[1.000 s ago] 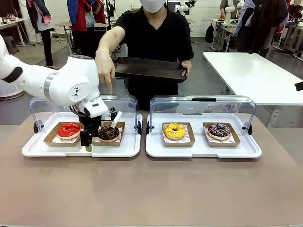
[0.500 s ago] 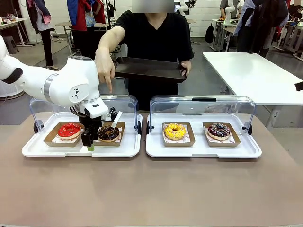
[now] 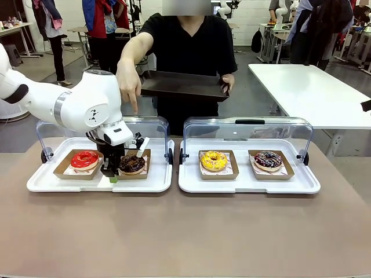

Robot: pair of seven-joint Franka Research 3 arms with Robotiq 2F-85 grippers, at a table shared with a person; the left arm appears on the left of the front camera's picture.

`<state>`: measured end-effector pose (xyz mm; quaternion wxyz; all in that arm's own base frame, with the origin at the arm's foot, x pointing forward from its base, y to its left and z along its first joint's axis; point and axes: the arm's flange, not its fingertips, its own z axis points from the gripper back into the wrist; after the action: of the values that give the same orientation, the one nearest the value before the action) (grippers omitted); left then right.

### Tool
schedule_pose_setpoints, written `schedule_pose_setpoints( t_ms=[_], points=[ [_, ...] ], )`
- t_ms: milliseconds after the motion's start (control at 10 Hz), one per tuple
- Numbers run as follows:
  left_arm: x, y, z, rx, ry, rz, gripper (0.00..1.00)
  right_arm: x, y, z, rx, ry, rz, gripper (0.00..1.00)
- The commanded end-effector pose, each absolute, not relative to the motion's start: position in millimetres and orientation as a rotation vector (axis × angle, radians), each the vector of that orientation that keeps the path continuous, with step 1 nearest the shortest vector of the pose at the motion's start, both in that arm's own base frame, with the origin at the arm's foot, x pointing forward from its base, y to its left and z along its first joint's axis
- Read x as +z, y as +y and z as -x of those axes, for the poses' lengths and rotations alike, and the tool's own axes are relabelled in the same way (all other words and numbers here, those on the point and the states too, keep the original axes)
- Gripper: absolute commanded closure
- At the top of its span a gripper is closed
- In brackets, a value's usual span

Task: Provide the desired donut to the person.
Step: Pick up and lift the Paper togo box containing the Donut pointed at by the person.

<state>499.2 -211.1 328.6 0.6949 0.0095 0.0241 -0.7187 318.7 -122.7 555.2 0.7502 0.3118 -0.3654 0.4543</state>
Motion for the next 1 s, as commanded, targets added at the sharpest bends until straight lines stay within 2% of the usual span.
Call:
schedule_pose_setpoints(
  t_ms=[0, 500, 700, 900],
  points=[
    [323, -211, -500, -1.591, 0.044, -0.012, 1.0, 556, -122, -320, 0.997, -0.81, -0.697, 0.0],
    [341, -202, -493, -1.612, 0.008, -0.042, 1.0, 556, -122, -320, 0.997, -0.81, -0.697, 0.0],
    [377, -190, -476, -1.598, 0.034, 0.026, 1.0, 556, -122, -320, 0.997, -0.81, -0.697, 0.0],
    [438, -170, -441, -1.597, 0.069, 0.046, 1.0, 556, -122, -320, 0.997, -0.81, -0.697, 0.0]
  ],
)
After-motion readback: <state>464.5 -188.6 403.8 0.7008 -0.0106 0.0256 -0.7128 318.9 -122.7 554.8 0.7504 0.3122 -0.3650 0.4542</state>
